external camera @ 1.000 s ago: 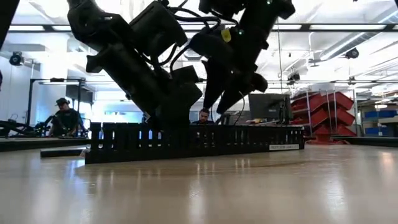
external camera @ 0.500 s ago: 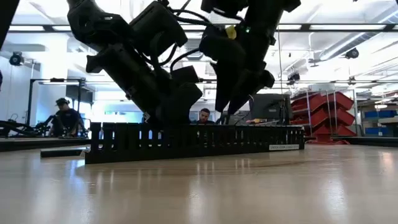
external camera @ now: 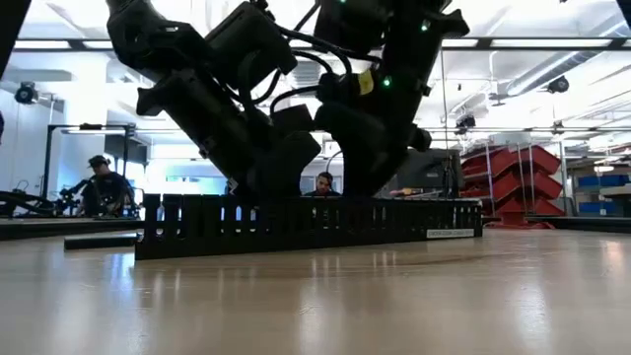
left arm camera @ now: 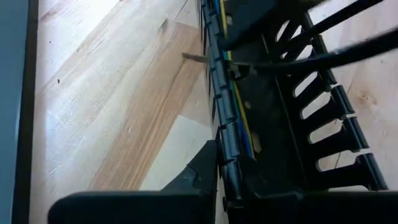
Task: Ziptie cables
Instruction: Put the ziptied cable wires in a black cable duct
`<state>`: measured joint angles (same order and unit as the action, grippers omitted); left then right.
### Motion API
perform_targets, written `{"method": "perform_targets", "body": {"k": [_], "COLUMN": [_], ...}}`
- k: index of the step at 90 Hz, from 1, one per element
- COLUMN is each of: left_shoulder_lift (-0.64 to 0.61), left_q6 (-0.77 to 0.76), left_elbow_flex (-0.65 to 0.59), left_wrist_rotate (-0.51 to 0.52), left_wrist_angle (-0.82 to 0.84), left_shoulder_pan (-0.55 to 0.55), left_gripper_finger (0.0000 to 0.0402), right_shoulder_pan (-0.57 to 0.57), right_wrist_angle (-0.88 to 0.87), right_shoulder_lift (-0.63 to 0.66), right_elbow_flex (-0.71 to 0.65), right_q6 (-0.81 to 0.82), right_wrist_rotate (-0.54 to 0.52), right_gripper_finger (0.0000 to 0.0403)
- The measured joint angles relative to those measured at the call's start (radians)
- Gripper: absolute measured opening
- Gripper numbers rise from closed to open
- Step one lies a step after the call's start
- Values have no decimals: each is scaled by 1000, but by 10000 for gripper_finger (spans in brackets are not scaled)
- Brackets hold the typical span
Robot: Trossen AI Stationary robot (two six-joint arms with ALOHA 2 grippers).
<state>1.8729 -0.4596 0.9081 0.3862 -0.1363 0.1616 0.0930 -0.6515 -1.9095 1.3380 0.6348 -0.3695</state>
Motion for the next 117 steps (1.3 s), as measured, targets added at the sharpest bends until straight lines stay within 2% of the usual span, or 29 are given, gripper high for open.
{"method": "perform_targets", "body": {"k": [17,41,49,60,83,89,104,117], "left_shoulder_lift": [0,0,0,0,-3,-3,-3,-3], "left_q6": [6,6,16,49,229,298,460,564], "left_elbow_flex": [0,0,0,-1,0,1,1,-1], "left_wrist_rotate": [2,1,0,-5,-40,-45,-43,-37], "left_wrist_angle": [-6,-7,-7,-11,-14,-14,-24,-49], "left_shoulder_pan": [0,0,0,0,1,1,4,4], "left_gripper_finger": [2,2,2,2,1,1,1,1], "right_shoulder_pan": [-8,-9,-9,-14,-46,-64,-94,-92], "right_wrist_angle": [-12,-146,-189,-204,-166,-101,151,260], "right_shoulder_lift": [23,51,56,57,107,140,201,205], "right_elbow_flex": [19,47,48,47,-17,-72,-222,-306], "right_q6": [-34,-86,-145,-276,-742,-841,-1003,-1124], "right_wrist_rotate": [-10,-10,-58,-95,-93,-53,164,209], "right_gripper_finger": [201,201,201,200,199,199,199,199]}}
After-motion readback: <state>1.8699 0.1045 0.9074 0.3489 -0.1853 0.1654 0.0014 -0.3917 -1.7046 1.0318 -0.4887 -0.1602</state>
